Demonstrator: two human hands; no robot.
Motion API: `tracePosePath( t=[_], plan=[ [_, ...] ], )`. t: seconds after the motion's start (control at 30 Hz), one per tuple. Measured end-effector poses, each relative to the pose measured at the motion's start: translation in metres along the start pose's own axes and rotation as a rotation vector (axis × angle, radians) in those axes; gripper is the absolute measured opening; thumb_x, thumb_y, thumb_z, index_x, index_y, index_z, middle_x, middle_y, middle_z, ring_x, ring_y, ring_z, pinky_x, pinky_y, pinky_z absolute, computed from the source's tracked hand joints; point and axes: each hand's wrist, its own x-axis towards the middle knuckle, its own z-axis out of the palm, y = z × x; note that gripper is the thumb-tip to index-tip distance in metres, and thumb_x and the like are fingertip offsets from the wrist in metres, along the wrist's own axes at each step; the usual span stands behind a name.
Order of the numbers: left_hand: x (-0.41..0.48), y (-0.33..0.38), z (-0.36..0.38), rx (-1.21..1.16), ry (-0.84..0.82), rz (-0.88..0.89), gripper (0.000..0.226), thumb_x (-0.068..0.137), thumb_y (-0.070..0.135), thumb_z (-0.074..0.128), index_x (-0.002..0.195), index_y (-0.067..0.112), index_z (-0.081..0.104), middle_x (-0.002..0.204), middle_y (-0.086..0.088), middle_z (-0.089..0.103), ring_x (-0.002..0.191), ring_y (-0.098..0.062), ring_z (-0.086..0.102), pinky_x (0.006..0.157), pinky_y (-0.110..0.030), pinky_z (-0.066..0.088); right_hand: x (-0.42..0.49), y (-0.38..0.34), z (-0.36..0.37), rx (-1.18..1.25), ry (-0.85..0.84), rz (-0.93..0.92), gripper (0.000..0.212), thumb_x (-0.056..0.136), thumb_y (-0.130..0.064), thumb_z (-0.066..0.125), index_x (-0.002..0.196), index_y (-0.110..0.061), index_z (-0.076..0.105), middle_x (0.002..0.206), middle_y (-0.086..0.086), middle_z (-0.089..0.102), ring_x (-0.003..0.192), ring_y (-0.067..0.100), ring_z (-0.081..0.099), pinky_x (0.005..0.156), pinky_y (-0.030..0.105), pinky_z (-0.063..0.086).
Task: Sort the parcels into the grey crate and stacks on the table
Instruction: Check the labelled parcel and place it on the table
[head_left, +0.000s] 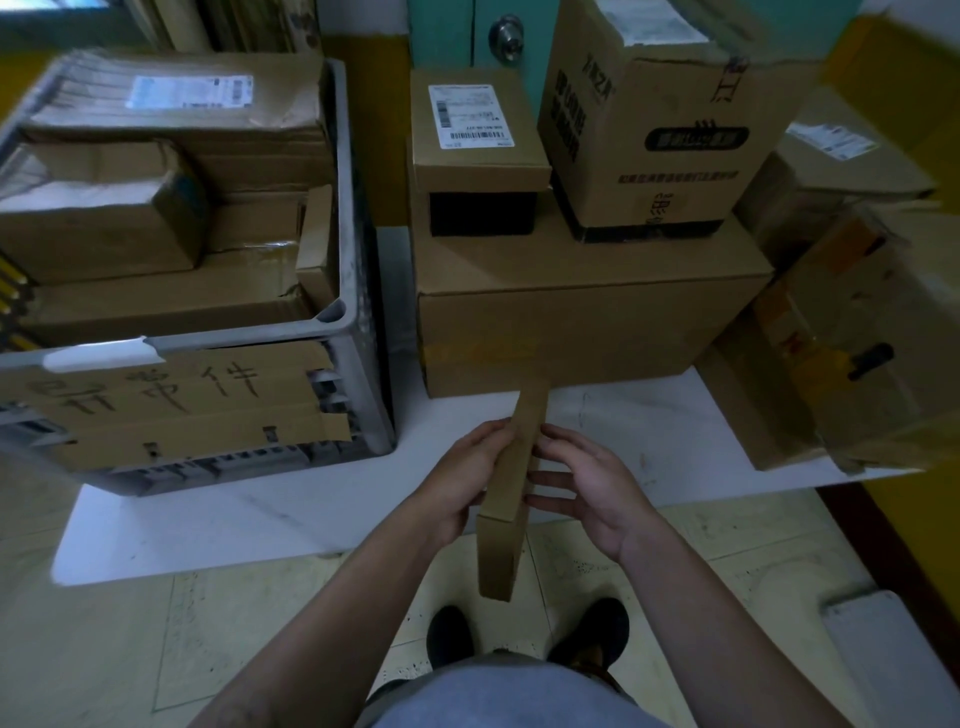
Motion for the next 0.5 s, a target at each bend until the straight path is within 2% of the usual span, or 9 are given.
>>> tracePosePath(
  t=[0.07, 0.13, 0.37, 0.5],
  plan=[
    [-0.0023, 0.0018, 0.0008, 0.009, 0.005, 0.011, 0.029, 0.104, 0.041, 0.048, 0.12, 0.027, 0.067, 0.108, 0.006, 0.073, 0.103, -0.011, 0.066, 0.079, -0.03, 0.051, -0.0015, -0.0011, -0.0004, -0.01, -0.003, -0.017, 0.027, 0.095, -0.028, 0.063, 0.12, -0.019, 0.069, 0.104, 0.007, 0.075, 0.101, 0.027, 0.071, 0.081, 0.042, 0.06],
    [-0.0028, 0.0024, 0.0014, 0.014, 0.009, 0.018, 0.028, 0.103, 0.04, 0.05, 0.12, 0.025, 0.066, 0.11, 0.005, 0.072, 0.104, -0.01, 0.066, 0.078, -0.029, 0.05, -0.0033, -0.0021, -0.0001, -0.02, -0.005, -0.038, 0.025, 0.096, -0.03, 0.062, 0.116, -0.02, 0.071, 0.101, 0.005, 0.076, 0.099, 0.024, 0.071, 0.076, 0.037, 0.058],
    [-0.0018, 0.0026, -0.0004, -0.007, -0.006, 0.026, 0.028, 0.1, 0.04, 0.057, 0.124, 0.031, 0.067, 0.114, 0.006, 0.072, 0.109, -0.013, 0.065, 0.098, -0.041, 0.052, -0.005, -0.0031, 0.0014, -0.036, 0.01, -0.053, 0.022, 0.096, -0.028, 0.061, 0.114, -0.021, 0.071, 0.1, 0.004, 0.077, 0.1, 0.024, 0.071, 0.076, 0.037, 0.057],
    [-0.0015, 0.0013, -0.001, -0.019, -0.003, 0.021, 0.027, 0.098, 0.041, 0.059, 0.122, 0.029, 0.067, 0.112, 0.005, 0.072, 0.109, -0.015, 0.065, 0.1, -0.044, 0.051, -0.005, -0.0025, 0.0012, -0.059, 0.014, -0.057, 0.022, 0.095, -0.027, 0.062, 0.114, -0.022, 0.072, 0.101, 0.003, 0.076, 0.101, 0.024, 0.07, 0.081, 0.039, 0.058]
  ],
)
